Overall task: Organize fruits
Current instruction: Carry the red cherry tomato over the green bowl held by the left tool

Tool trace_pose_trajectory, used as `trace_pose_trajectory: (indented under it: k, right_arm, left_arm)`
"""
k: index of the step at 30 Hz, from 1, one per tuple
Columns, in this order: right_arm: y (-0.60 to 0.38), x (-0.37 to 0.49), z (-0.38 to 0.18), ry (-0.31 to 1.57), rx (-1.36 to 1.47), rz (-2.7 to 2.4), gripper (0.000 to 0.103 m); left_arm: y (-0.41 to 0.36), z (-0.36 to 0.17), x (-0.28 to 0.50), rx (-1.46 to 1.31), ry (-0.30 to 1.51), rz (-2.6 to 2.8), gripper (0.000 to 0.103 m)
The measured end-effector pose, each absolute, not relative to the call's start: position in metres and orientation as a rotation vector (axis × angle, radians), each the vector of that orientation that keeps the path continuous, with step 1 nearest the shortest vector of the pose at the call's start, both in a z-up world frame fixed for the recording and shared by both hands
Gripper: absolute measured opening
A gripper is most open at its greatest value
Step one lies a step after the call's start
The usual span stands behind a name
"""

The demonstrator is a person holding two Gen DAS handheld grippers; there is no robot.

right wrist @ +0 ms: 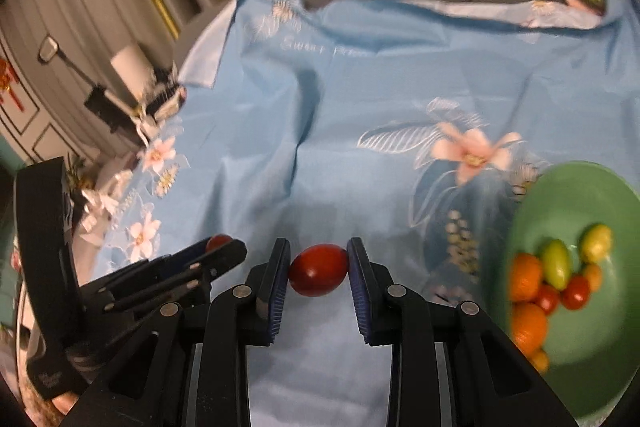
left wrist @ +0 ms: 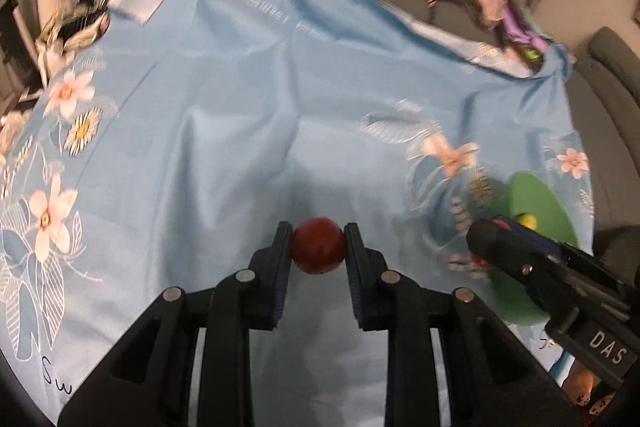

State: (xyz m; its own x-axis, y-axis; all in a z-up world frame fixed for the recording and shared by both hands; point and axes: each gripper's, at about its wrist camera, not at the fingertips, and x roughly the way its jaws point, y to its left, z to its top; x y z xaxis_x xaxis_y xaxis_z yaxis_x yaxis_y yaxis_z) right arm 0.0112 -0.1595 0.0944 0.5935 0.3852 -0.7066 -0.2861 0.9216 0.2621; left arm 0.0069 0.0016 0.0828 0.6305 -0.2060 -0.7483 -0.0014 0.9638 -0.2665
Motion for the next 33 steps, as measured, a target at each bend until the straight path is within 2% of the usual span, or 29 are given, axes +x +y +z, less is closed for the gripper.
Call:
trace_pose_trajectory:
  k: [15,24,33]
  right_arm:
    - [-0.238,-0.015,0.14,0.656,0.2,0.263,0.031]
    - [-0.286,-0.023,0.142,0.628,0.241,0.146,0.031]
    - [-0.325,-0.015,0.125,0.693,0.275,0.015,0.031]
  left_arm:
    - [-0.07,0.141,-0.019,-0.158,0.702,-0.207,0.026]
    - [-0.135,0.143,-0.009,-0.119,0.72,-0.35,0.026]
    - [-0.186,0.12,0.006,-0.071,0.789,-0.442,0.026]
